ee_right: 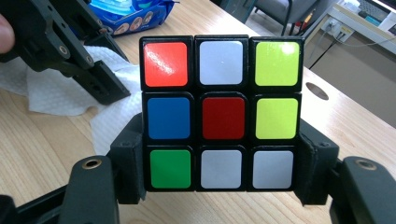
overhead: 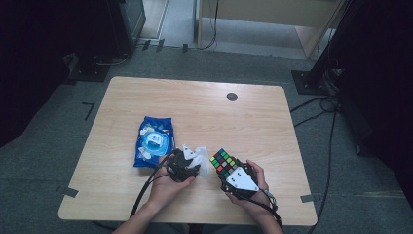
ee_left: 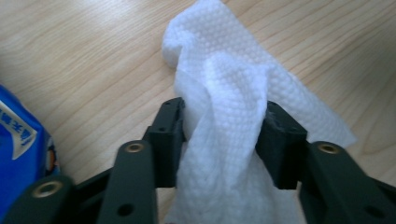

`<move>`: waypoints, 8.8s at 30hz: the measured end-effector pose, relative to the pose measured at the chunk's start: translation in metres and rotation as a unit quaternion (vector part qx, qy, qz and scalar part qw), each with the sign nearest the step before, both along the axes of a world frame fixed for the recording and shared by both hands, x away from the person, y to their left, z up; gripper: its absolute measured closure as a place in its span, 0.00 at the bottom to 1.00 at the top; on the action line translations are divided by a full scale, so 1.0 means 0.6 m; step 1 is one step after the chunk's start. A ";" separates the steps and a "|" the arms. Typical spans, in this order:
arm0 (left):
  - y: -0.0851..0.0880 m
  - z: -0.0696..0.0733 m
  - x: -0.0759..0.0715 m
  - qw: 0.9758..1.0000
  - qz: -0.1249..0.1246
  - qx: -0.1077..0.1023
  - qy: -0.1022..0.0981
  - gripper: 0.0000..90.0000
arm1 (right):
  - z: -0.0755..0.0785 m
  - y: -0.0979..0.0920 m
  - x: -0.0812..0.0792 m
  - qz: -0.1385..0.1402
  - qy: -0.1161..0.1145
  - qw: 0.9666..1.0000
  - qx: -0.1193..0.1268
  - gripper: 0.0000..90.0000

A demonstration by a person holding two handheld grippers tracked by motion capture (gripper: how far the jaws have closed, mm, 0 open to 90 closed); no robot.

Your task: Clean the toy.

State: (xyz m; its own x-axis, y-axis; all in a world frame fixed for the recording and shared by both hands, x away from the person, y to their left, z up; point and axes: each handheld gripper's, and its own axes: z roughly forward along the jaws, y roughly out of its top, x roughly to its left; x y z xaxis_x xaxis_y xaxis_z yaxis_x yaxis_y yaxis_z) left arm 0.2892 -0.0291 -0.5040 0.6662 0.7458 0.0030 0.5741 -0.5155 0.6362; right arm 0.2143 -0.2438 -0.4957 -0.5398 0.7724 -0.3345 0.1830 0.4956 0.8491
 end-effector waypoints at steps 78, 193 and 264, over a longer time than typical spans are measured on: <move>0.043 0.090 -0.019 0.966 -0.093 -0.240 -0.002 0.95 | 0.001 0.049 -0.024 0.044 -0.012 0.999 0.005 0.39; -0.024 0.080 -0.036 0.979 -0.124 -0.150 0.061 0.27 | 0.002 0.075 -0.036 0.029 -0.053 0.998 -0.017 0.39; 0.033 0.087 0.004 0.936 -0.150 -0.293 0.122 0.37 | 0.004 0.063 -0.032 0.043 -0.040 0.998 0.018 0.39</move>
